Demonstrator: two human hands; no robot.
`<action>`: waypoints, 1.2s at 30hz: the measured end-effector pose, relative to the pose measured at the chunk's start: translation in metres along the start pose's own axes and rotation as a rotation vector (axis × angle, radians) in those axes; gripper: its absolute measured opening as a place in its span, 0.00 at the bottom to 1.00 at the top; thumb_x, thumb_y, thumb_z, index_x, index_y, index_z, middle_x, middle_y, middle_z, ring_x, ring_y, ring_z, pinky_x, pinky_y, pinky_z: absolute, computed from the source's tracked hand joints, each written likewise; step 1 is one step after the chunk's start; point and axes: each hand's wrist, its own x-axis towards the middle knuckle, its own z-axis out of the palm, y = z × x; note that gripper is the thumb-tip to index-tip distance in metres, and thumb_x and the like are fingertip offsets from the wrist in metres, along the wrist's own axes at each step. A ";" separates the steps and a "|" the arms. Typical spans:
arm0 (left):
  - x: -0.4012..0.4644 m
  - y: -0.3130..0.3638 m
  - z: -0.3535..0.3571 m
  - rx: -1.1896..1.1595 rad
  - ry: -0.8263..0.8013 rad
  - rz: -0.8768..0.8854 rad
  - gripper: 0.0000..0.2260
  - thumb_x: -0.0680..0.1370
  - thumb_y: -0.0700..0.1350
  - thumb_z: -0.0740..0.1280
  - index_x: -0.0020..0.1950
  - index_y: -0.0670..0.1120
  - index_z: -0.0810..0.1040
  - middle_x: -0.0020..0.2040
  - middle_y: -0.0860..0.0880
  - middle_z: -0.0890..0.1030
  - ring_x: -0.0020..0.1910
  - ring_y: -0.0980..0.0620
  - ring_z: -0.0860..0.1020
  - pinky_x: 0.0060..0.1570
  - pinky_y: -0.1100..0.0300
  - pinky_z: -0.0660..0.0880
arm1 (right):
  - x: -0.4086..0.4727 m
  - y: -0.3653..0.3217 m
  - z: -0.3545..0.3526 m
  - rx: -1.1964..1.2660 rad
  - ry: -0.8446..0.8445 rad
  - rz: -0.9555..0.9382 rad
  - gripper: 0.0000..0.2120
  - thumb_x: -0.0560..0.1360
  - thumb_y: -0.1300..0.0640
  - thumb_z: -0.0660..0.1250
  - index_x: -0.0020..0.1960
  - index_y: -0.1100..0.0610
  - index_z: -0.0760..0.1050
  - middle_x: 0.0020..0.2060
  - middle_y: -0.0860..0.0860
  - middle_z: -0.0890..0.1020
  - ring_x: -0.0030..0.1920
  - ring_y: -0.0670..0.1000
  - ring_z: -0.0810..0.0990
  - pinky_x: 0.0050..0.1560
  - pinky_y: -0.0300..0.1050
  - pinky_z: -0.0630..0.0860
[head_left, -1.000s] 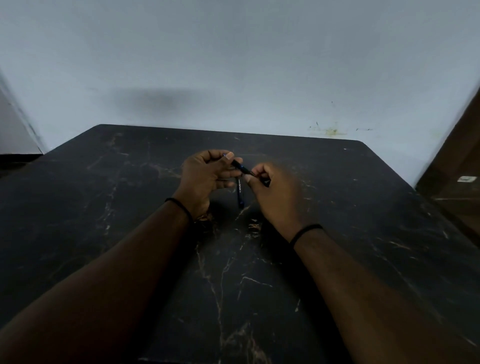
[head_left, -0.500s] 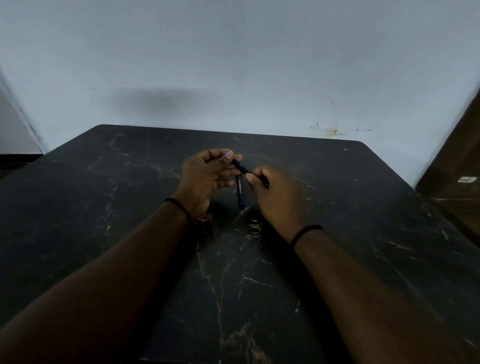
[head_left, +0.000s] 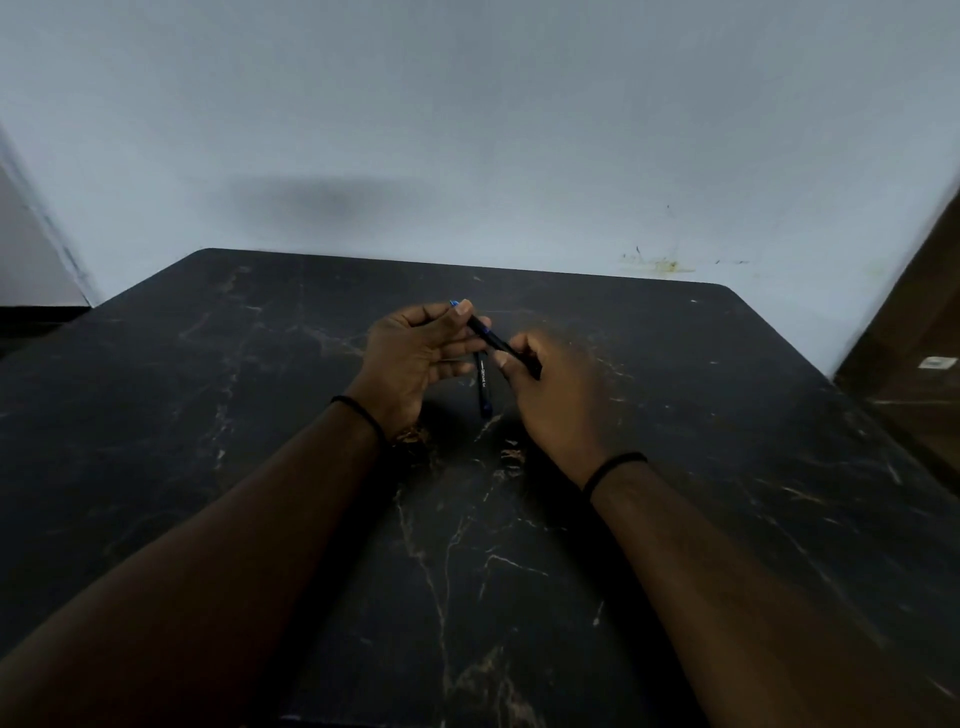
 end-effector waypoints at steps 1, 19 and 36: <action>0.000 0.000 0.000 0.003 0.001 0.000 0.06 0.79 0.45 0.69 0.48 0.43 0.83 0.50 0.43 0.86 0.47 0.48 0.86 0.36 0.61 0.80 | 0.000 0.000 0.000 -0.017 -0.011 -0.010 0.11 0.78 0.51 0.67 0.38 0.48 0.71 0.28 0.45 0.73 0.31 0.40 0.73 0.30 0.39 0.61; 0.005 -0.003 -0.005 -0.013 -0.009 0.008 0.06 0.79 0.44 0.69 0.47 0.45 0.84 0.50 0.43 0.86 0.46 0.48 0.85 0.35 0.61 0.80 | 0.002 0.000 0.004 0.046 0.038 0.053 0.11 0.73 0.50 0.73 0.42 0.46 0.70 0.33 0.41 0.75 0.34 0.37 0.74 0.34 0.37 0.66; 0.004 -0.001 -0.005 -0.017 0.006 0.004 0.07 0.80 0.43 0.67 0.52 0.41 0.81 0.49 0.44 0.86 0.42 0.51 0.85 0.33 0.62 0.79 | 0.004 0.003 0.005 0.018 -0.024 0.064 0.11 0.73 0.40 0.66 0.36 0.43 0.71 0.28 0.44 0.76 0.30 0.41 0.75 0.32 0.42 0.68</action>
